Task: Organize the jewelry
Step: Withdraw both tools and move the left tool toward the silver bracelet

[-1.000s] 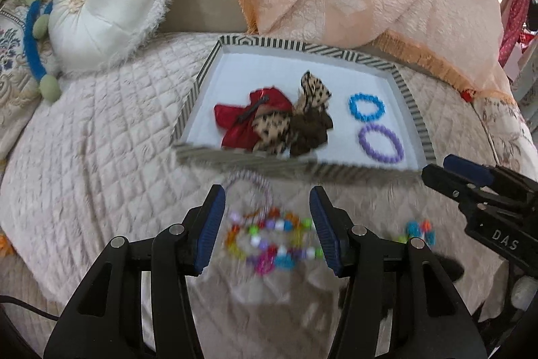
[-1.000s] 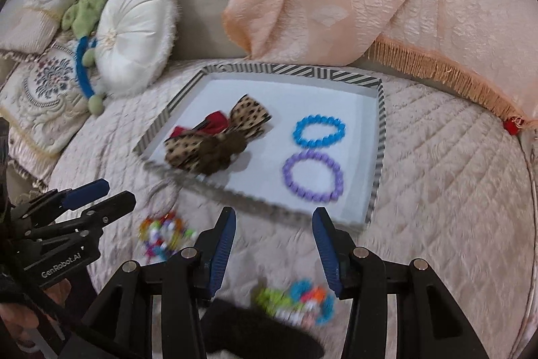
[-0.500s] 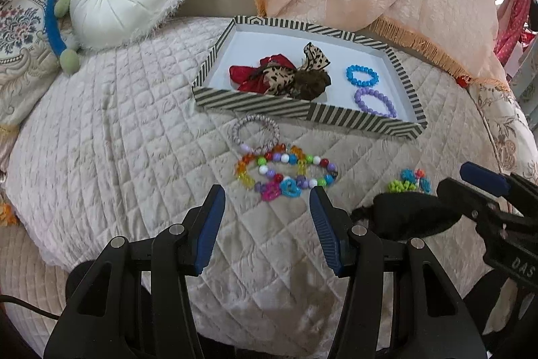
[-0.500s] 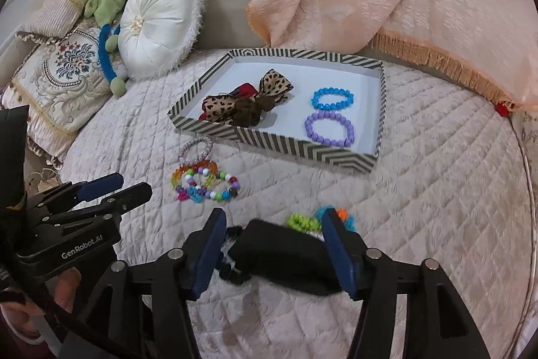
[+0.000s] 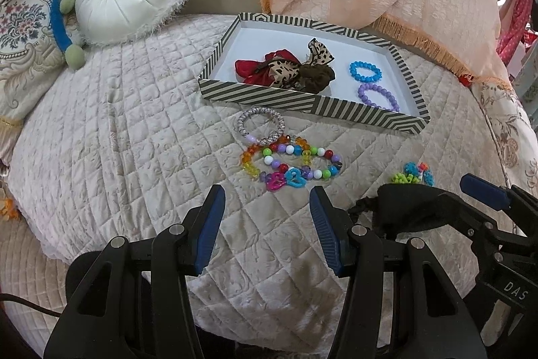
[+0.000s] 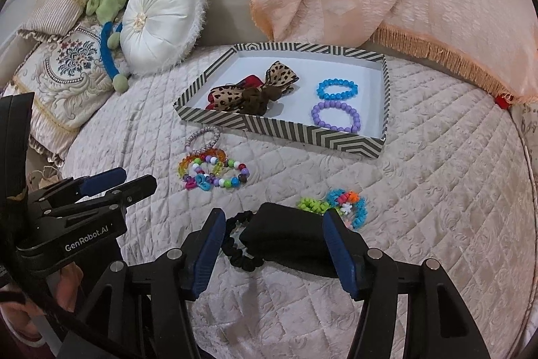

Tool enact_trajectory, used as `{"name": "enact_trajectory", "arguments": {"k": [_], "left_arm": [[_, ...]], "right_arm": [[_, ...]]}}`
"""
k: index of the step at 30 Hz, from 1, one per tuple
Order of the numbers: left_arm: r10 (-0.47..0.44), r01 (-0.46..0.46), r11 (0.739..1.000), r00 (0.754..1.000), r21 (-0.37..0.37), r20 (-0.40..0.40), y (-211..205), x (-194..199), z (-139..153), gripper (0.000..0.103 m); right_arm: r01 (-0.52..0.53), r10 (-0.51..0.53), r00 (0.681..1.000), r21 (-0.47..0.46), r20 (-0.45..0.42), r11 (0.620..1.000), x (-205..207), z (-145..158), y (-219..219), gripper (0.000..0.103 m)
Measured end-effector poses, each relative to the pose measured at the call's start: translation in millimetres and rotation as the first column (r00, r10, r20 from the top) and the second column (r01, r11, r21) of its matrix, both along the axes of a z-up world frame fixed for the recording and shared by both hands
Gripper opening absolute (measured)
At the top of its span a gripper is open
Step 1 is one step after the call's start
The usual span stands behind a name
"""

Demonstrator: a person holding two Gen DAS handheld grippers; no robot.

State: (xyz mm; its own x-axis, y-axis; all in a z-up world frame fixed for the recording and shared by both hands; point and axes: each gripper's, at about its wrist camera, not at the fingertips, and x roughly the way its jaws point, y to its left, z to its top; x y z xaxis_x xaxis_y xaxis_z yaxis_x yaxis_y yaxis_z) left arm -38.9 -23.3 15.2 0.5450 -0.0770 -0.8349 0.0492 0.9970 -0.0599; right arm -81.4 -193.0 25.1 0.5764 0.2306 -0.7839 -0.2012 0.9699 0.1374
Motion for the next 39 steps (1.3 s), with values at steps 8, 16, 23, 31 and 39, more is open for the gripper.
{"name": "enact_trajectory", "arguments": {"k": [8, 16, 23, 31, 39], "left_arm": [[-0.005, 0.003, 0.997, 1.000, -0.083, -0.020, 14.9, 3.6, 5.1, 0.052], [0.051, -0.068, 0.980, 0.994, -0.187, -0.092, 59.4, 22.0, 0.6, 0.056], [0.104, -0.130, 0.968, 0.986, -0.216, -0.128, 74.3, 36.6, -10.3, 0.056], [0.100, -0.141, 0.958, 0.981, -0.252, -0.167, 70.5, 60.2, -25.8, 0.056], [0.103, -0.149, 0.956, 0.977, -0.253, -0.188, 61.5, 93.2, -33.9, 0.061]], "right_arm": [[0.006, -0.006, 1.000, -0.003, 0.004, 1.000, -5.0, 4.5, -12.3, 0.058], [0.039, -0.039, 0.999, 0.002, -0.016, 0.999, -14.5, -2.6, -45.1, 0.058], [0.048, -0.047, 0.998, 0.018, -0.052, 0.999, -20.0, -22.1, -66.0, 0.058], [0.007, -0.004, 0.998, 0.062, -0.060, 0.998, -12.3, -35.3, -64.7, 0.058], [0.026, -0.019, 0.998, 0.143, -0.053, 0.989, 11.7, -50.5, -68.1, 0.058]]}}
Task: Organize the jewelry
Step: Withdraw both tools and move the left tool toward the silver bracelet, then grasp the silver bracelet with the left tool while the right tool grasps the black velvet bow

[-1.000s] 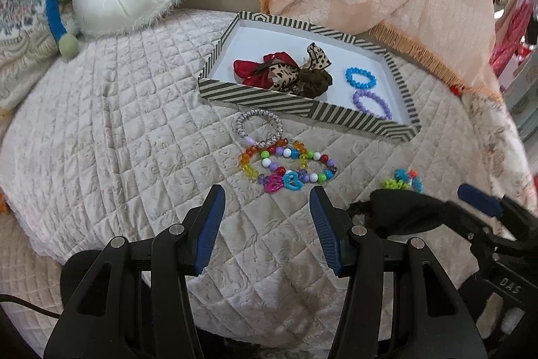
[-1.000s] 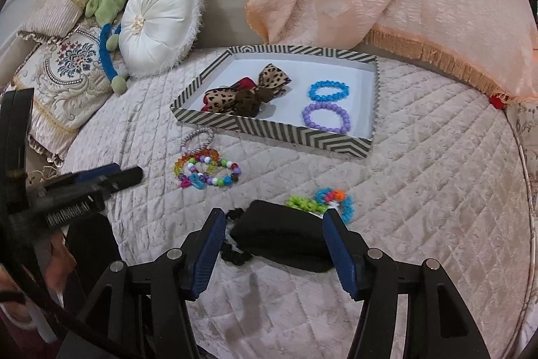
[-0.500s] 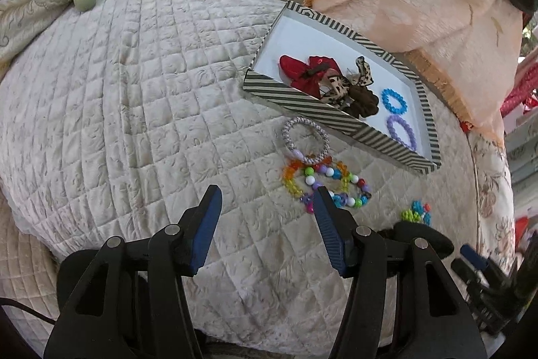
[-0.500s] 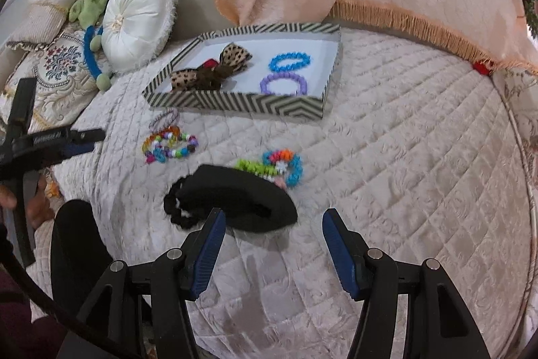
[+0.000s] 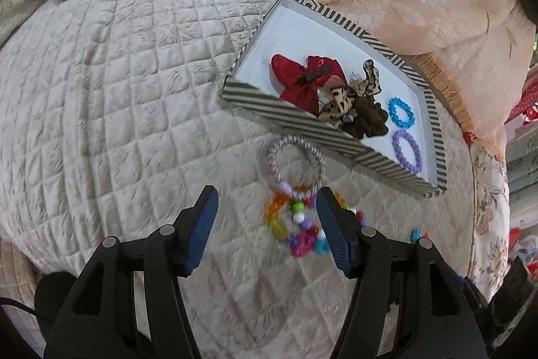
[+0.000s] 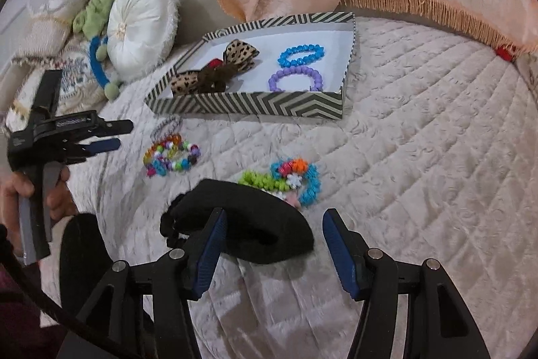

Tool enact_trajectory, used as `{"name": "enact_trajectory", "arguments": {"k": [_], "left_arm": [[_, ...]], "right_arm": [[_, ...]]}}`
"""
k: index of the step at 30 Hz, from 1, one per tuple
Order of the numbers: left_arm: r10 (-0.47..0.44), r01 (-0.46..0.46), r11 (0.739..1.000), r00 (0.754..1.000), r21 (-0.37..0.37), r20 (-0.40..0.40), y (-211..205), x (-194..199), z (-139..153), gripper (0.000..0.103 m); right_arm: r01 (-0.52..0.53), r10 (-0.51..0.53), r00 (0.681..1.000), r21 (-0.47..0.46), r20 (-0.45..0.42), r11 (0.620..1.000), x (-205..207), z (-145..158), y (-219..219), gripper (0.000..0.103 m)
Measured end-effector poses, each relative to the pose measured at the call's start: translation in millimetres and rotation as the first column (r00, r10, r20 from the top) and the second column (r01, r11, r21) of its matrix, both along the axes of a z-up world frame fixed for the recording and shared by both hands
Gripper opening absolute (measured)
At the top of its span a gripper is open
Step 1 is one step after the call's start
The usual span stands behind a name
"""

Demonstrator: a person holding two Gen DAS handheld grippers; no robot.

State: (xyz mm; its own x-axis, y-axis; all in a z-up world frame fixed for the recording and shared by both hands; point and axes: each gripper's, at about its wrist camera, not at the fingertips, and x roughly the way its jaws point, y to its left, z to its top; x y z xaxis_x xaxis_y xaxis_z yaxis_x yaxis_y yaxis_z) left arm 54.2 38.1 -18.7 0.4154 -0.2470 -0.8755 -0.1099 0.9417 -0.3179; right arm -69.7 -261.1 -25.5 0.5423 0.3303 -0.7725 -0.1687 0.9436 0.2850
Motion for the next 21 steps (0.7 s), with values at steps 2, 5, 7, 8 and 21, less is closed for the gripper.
{"name": "enact_trajectory", "arguments": {"k": [2, 5, 7, 8, 21], "left_arm": [[0.004, -0.004, 1.000, 1.000, 0.015, 0.001, -3.1, 9.4, -2.6, 0.061], [0.019, -0.018, 0.999, 1.000, 0.037, -0.012, -6.2, 23.2, -10.8, 0.061], [0.006, -0.005, 1.000, 1.000, 0.030, -0.025, -9.0, 29.2, -17.1, 0.061], [-0.001, 0.002, 1.000, 1.000, 0.027, -0.031, -11.1, 31.8, -20.9, 0.061], [-0.032, 0.032, 0.999, 0.999, 0.016, 0.002, -13.5, 24.2, -15.9, 0.007]], "right_arm": [[-0.007, 0.007, 1.000, 0.003, 0.003, 1.000, 1.8, -2.5, 2.1, 0.050], [-0.016, 0.016, 1.000, -0.003, 0.019, 1.000, 2.2, -3.7, 6.3, 0.043], [-0.020, 0.020, 0.999, -0.005, 0.029, 1.000, 3.3, -3.5, 7.0, 0.039], [-0.022, 0.022, 0.999, -0.003, 0.034, 1.000, 3.8, -3.4, 6.5, 0.035], [-0.031, 0.027, 0.995, 0.047, 0.093, 0.998, -7.1, 19.5, 0.7, 0.012]]}}
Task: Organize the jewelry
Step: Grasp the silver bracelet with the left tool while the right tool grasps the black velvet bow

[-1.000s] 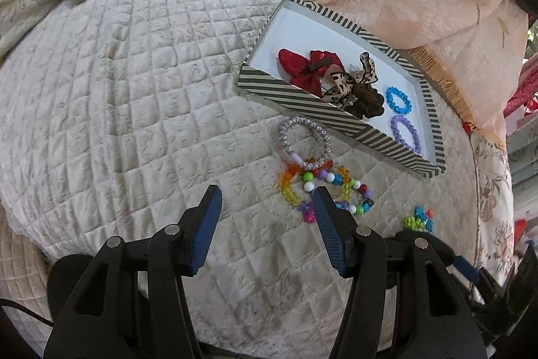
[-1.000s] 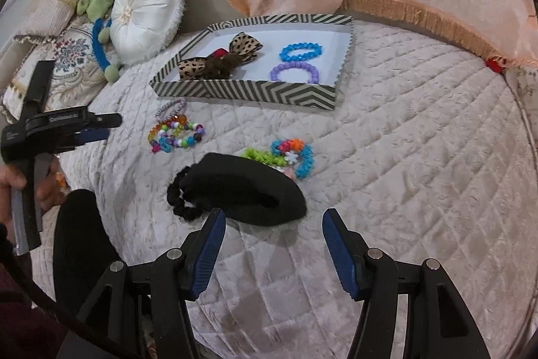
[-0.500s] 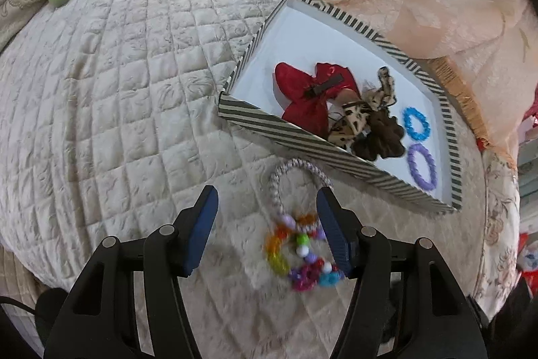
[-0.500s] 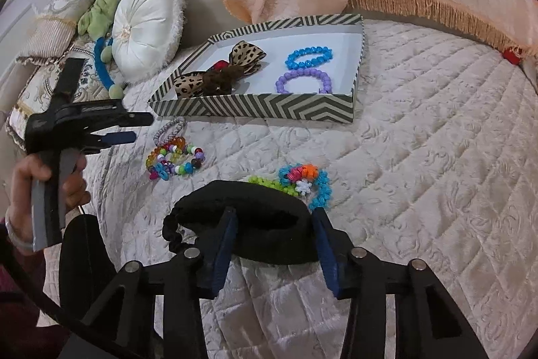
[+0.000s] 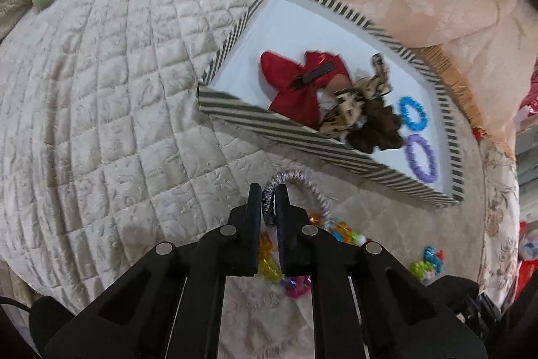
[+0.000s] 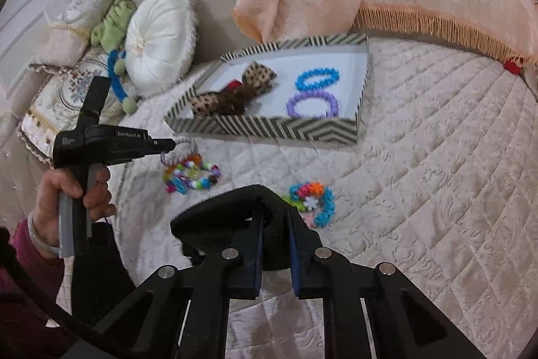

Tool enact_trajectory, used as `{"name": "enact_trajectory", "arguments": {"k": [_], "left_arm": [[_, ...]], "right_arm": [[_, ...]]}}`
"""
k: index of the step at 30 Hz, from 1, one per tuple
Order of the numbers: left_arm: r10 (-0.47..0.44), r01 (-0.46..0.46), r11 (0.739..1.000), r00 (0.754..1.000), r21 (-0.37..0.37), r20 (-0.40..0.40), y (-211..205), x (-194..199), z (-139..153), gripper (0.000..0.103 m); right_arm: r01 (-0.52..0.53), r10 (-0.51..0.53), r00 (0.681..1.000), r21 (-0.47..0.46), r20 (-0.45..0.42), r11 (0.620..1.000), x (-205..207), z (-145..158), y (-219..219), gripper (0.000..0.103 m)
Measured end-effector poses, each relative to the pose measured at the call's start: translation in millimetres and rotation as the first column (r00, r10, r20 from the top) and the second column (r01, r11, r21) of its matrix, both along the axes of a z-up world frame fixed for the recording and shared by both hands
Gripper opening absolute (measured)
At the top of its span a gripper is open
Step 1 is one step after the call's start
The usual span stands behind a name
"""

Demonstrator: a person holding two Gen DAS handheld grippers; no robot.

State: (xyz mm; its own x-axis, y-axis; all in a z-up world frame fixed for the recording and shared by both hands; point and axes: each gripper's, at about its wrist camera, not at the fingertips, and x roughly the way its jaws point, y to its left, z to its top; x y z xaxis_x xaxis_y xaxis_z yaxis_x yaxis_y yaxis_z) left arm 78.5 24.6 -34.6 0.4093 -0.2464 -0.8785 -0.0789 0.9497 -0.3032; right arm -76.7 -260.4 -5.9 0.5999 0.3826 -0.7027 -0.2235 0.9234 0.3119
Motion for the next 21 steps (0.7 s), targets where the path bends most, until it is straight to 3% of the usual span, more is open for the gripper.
{"name": "enact_trajectory", "arguments": {"k": [8, 21], "left_arm": [[-0.023, 0.026, 0.999, 0.997, -0.034, 0.080, 6.3, -23.4, 39.5, 0.006], [-0.075, 0.081, 0.997, 0.978, -0.022, 0.194, -7.7, -45.1, 90.4, 0.006]], "right_arm": [[0.009, -0.012, 0.998, 0.047, 0.064, 0.999, -11.0, 32.2, -3.8, 0.012], [0.041, -0.046, 0.995, 0.055, 0.088, 0.998, -2.2, 56.2, -5.9, 0.012]]}}
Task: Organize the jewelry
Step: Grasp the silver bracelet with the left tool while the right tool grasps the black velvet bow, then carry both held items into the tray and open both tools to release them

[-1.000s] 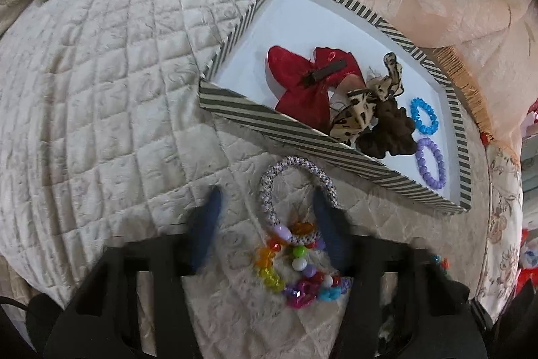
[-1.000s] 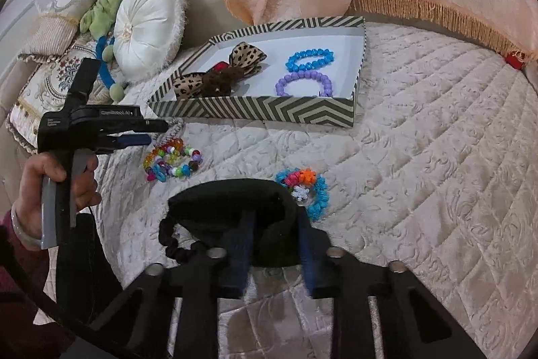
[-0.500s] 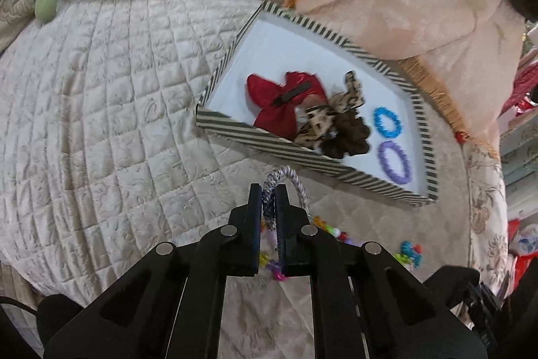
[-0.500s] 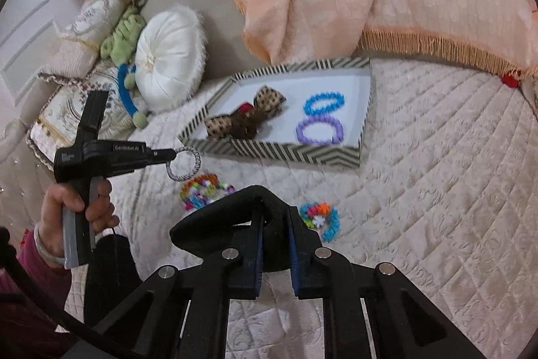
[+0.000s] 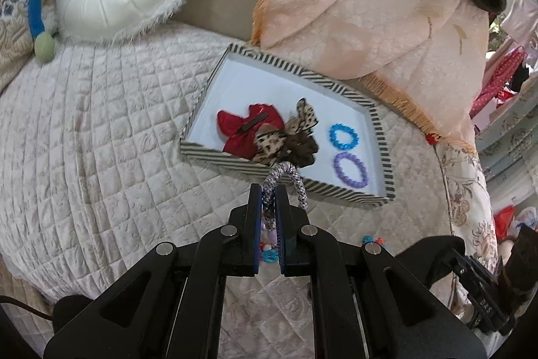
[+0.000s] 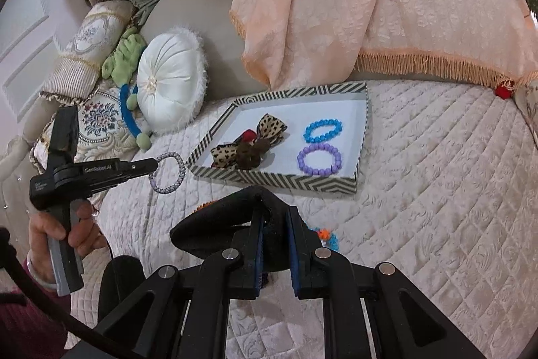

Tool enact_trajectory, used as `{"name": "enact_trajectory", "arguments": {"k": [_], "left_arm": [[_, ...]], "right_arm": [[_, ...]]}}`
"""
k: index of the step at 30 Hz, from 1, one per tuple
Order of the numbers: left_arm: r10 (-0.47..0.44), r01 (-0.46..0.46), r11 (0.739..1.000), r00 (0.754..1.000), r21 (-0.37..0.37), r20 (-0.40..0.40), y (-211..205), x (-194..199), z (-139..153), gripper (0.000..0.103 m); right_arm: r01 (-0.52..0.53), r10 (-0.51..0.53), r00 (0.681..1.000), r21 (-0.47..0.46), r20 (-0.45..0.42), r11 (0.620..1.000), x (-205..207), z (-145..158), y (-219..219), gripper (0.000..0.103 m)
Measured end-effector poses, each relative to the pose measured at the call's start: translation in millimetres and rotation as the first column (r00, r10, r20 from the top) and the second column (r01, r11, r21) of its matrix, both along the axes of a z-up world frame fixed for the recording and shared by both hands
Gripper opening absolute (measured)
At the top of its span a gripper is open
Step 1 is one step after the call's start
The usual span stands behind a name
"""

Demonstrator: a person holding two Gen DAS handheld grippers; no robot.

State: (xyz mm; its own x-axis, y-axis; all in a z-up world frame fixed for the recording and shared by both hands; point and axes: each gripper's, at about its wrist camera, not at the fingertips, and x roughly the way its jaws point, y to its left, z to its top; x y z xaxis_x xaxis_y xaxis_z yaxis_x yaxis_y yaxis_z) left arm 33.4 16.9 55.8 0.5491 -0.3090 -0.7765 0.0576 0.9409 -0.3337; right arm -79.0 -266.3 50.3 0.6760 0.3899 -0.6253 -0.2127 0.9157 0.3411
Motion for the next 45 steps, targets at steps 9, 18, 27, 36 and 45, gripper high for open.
{"name": "enact_trajectory", "arguments": {"k": [9, 18, 27, 36, 45], "left_arm": [[-0.024, 0.022, 0.998, 0.999, 0.057, 0.032, -16.1, 6.5, 8.9, 0.006], [-0.032, 0.026, 0.994, 0.998, 0.109, 0.052, -23.8, 23.0, 8.1, 0.006], [-0.027, 0.023, 0.993, 0.999, 0.113, 0.035, -24.7, 49.3, 0.9, 0.006], [0.005, -0.004, 0.999, 1.000, 0.037, -0.006, -19.1, 102.1, -6.2, 0.006], [0.050, -0.045, 0.996, 0.997, 0.083, -0.055, -19.1, 165.3, -35.2, 0.006]], "right_arm": [[-0.002, 0.002, 1.000, -0.037, 0.002, 0.999, 17.1, 7.8, 3.6, 0.012], [-0.004, 0.004, 1.000, -0.056, -0.011, 0.998, 41.1, 7.8, 7.5, 0.012], [-0.002, 0.001, 1.000, -0.064, -0.024, 0.998, 72.4, 6.6, 8.5, 0.012], [-0.005, 0.001, 0.998, -0.073, -0.060, 0.997, 114.0, -6.6, 18.7, 0.012], [-0.043, 0.023, 0.991, -0.146, -0.133, 0.988, 162.8, -41.2, 39.6, 0.012]]}}
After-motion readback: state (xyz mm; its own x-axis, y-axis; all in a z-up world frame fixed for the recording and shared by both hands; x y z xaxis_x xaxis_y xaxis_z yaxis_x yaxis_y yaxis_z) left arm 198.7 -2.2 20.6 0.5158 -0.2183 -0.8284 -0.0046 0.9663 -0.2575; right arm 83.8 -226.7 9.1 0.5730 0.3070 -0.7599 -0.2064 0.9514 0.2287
